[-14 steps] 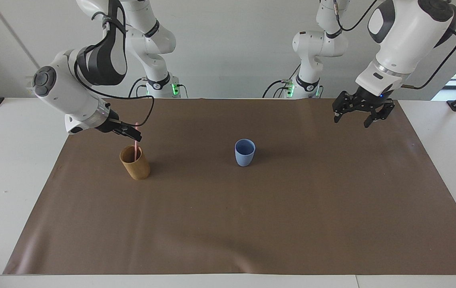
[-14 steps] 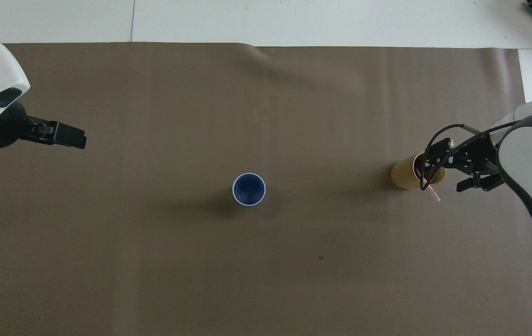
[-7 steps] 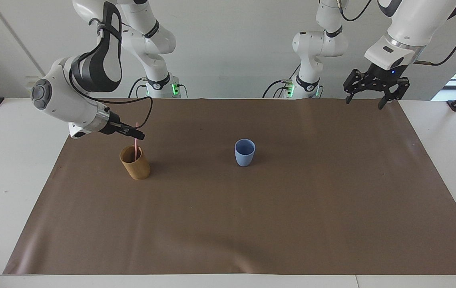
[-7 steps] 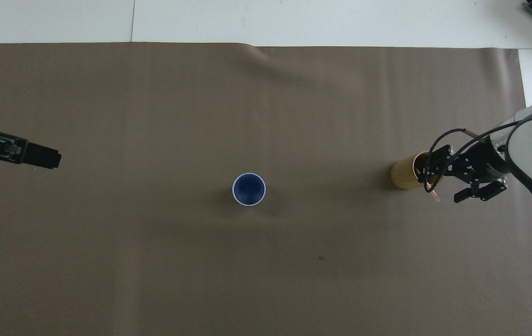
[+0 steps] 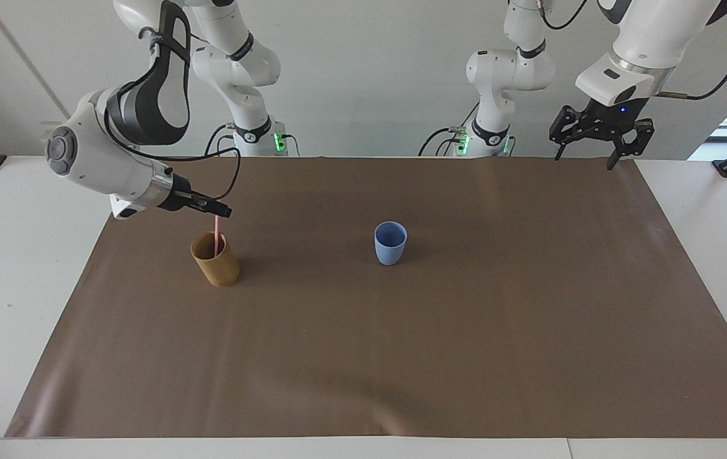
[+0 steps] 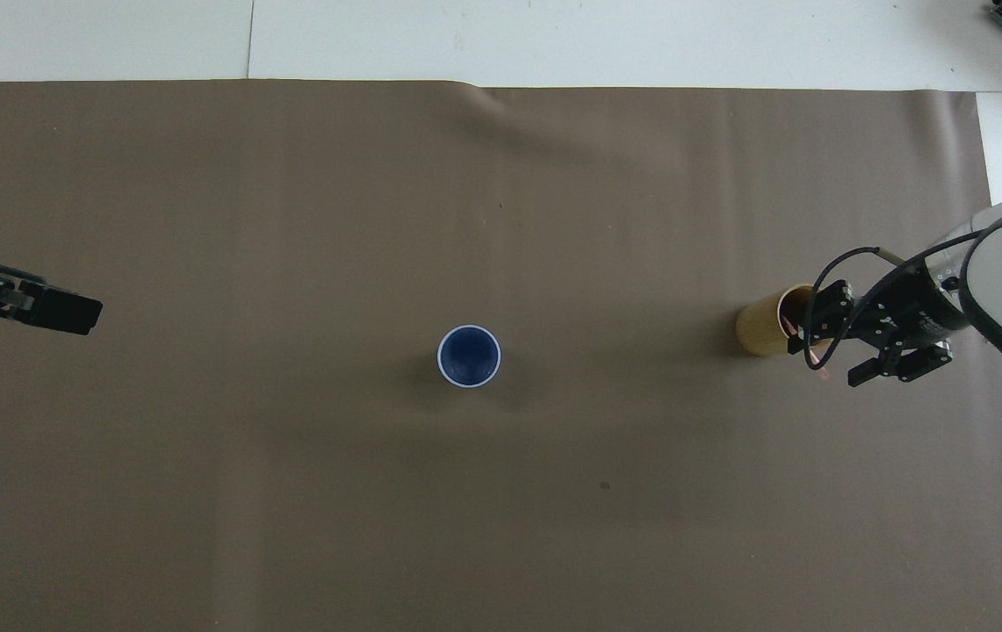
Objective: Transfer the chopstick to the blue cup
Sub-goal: 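Grasp the pink chopstick in the tan cup with the right gripper, then pull the pink chopstick up out of the tan cup, then carry the chopstick with the right gripper and drop it into the blue cup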
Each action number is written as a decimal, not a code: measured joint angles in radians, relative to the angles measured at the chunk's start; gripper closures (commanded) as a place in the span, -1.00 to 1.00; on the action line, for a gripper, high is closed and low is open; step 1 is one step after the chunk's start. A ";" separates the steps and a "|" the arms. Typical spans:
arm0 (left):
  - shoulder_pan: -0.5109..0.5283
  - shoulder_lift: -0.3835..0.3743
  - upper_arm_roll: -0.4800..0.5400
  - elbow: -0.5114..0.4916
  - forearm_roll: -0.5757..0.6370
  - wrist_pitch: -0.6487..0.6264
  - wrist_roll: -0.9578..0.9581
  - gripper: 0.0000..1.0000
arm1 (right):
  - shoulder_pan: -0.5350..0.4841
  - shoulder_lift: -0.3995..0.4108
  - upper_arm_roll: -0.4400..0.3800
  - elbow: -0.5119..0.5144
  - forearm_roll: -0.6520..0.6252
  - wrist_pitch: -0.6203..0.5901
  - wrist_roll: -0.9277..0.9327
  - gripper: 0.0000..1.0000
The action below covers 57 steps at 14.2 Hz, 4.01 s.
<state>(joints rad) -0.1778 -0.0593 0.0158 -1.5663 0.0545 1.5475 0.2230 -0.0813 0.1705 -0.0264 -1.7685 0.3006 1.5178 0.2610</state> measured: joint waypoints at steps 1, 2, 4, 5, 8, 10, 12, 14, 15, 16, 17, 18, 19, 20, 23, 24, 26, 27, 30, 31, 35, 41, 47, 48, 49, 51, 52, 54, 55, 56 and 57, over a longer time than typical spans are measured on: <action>0.000 0.000 0.000 -0.001 0.003 0.001 0.002 -1.00 | 0.000 0.000 0.001 0.000 0.000 0.000 -0.019 0.14; 0.000 -0.001 0.001 -0.001 0.004 0.001 0.002 -1.00 | 0.000 0.000 0.000 0.000 0.000 0.000 -0.040 0.36; 0.001 -0.001 0.005 -0.002 0.004 0.001 0.002 -1.00 | 0.000 0.000 0.002 -0.001 0.000 0.000 -0.063 0.69; 0.001 -0.002 0.008 -0.002 0.004 0.001 0.002 -1.00 | 0.000 0.000 0.003 -0.001 0.000 0.000 -0.071 0.91; 0.003 -0.002 0.011 -0.002 0.004 0.002 -0.006 -1.00 | 0.001 0.000 0.006 -0.001 0.000 -0.005 -0.074 1.00; 0.007 -0.002 0.015 -0.002 0.003 0.003 -0.023 -1.00 | 0.002 0.000 0.006 -0.001 0.000 -0.005 -0.075 1.00; 0.007 -0.002 0.014 -0.002 -0.002 0.004 -0.029 -1.00 | 0.002 0.000 0.006 0.000 0.000 -0.005 -0.075 1.00; 0.007 -0.002 0.014 -0.002 -0.003 0.005 -0.032 -1.00 | 0.001 0.000 0.006 0.004 0.000 -0.005 -0.075 1.00; 0.007 -0.002 0.014 -0.002 -0.003 0.005 -0.035 -1.00 | -0.001 0.000 0.006 0.009 0.000 -0.009 -0.075 1.00; 0.007 -0.002 0.014 -0.002 -0.003 0.006 -0.041 -1.00 | -0.004 0.000 0.006 0.018 0.000 -0.021 -0.075 1.00; 0.007 -0.002 0.014 -0.002 -0.003 0.007 -0.048 -1.00 | -0.007 0.000 0.005 0.029 0.000 -0.033 -0.074 1.00; 0.007 -0.002 0.014 -0.002 -0.003 0.008 -0.053 -1.00 | -0.010 -0.001 0.004 0.039 0.000 -0.037 -0.068 1.00; 0.007 -0.001 0.013 -0.002 -0.003 0.008 -0.056 -1.00 | -0.012 -0.001 0.004 0.047 0.000 -0.039 -0.057 1.00; 0.007 -0.001 0.011 -0.002 -0.004 0.008 -0.058 -1.00 | -0.013 -0.001 0.004 0.053 0.000 -0.039 -0.048 1.00; 0.007 0.002 0.006 -0.002 -0.011 0.008 -0.060 -1.00 | -0.014 -0.004 0.004 0.078 0.001 -0.048 -0.035 1.00; 0.007 0.001 0.003 0.000 -0.012 0.008 -0.061 -1.00 | -0.013 -0.009 0.004 0.089 0.001 -0.059 -0.027 1.00; 0.010 0.001 -0.002 0.001 -0.012 0.008 -0.063 -1.00 | -0.012 -0.029 0.005 0.113 0.013 -0.091 0.001 1.00; 0.021 0.002 -0.014 0.001 -0.012 0.008 -0.064 -1.00 | -0.012 -0.044 0.006 0.129 0.028 -0.116 0.021 1.00; 0.103 0.001 -0.098 0.003 -0.013 0.006 -0.064 -1.00 | -0.002 -0.098 0.007 0.175 0.070 -0.184 0.101 1.00; 0.115 0.001 -0.111 0.004 -0.013 0.004 -0.064 -1.00 | 0.001 -0.116 0.012 0.185 0.090 -0.196 0.136 1.00; 0.121 0.001 -0.116 0.005 -0.014 -0.009 -0.064 -1.00 | 0.008 -0.145 0.086 0.192 0.197 -0.201 0.310 1.00; 0.121 0.007 -0.106 0.005 -0.028 -0.012 -0.072 -1.00 | 0.218 -0.137 0.157 0.150 0.324 0.118 0.783 1.00; 0.121 0.018 -0.067 0.006 -0.028 -0.012 -0.073 -1.00 | 0.399 -0.068 0.157 0.106 0.438 0.386 1.012 1.00; 0.121 0.015 -0.066 0.006 -0.028 -0.012 -0.073 -1.00 | 0.412 -0.053 0.157 0.101 0.462 0.409 1.026 1.00; 0.121 0.012 -0.066 0.006 -0.028 -0.013 -0.073 -1.00 | 0.419 -0.042 0.157 0.094 0.491 0.427 1.029 1.00; 0.121 0.008 -0.064 0.006 -0.028 -0.014 -0.073 -1.00 | 0.421 -0.031 0.157 0.071 0.552 0.450 1.029 1.00; 0.121 0.007 -0.063 0.006 -0.028 -0.014 -0.073 -1.00 | 0.424 -0.031 0.157 0.058 0.568 0.453 1.029 1.00; 0.121 0.007 -0.063 0.006 -0.028 -0.014 -0.074 -1.00 | 0.429 -0.031 0.157 0.039 0.581 0.454 1.036 1.00; 0.121 0.007 -0.062 0.006 -0.028 -0.014 -0.074 -1.00 | 0.430 -0.031 0.157 0.031 0.586 0.455 1.043 1.00; 0.121 0.007 -0.061 0.006 -0.028 -0.014 -0.075 -1.00 | 0.430 -0.031 0.157 0.019 0.594 0.456 1.047 1.00; 0.121 0.007 -0.060 0.006 -0.028 -0.014 -0.076 -1.00 | 0.430 -0.030 0.157 0.005 0.601 0.461 1.047 1.00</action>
<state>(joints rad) -0.0564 -0.0521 -0.0443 -1.5604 0.0262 1.5333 0.1473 0.3488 0.1403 0.1301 -1.7631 0.9017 1.9791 1.3083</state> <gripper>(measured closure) 0.000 0.916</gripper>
